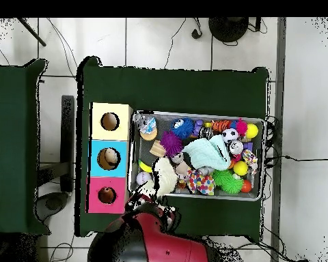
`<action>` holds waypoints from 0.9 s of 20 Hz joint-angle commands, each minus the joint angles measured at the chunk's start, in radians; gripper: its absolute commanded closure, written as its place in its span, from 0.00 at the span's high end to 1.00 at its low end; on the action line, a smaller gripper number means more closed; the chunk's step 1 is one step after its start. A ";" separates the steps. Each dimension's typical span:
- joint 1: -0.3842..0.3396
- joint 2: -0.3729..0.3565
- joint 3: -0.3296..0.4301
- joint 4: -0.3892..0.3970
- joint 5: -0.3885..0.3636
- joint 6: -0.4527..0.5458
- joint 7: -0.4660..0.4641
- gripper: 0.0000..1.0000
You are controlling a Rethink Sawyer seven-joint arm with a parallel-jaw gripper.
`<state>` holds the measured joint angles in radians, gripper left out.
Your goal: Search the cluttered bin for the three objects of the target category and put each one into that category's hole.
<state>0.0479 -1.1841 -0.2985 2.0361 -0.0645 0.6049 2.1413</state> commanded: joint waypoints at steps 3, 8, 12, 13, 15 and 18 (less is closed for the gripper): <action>-0.024 0.086 0.087 -0.031 0.040 -0.043 0.112 0.00; -0.025 0.105 0.092 -0.041 0.051 -0.059 0.111 0.00; -0.028 0.109 0.098 -0.048 0.067 -0.056 0.105 0.00; -0.024 0.112 0.100 -0.050 0.070 -0.057 0.109 0.00; -0.022 0.111 0.101 -0.056 0.080 -0.051 0.111 0.00; -0.022 0.111 0.101 -0.064 0.091 -0.048 0.110 0.00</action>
<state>0.0479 -1.1031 -0.2980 2.0212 -0.0152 0.6042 2.1413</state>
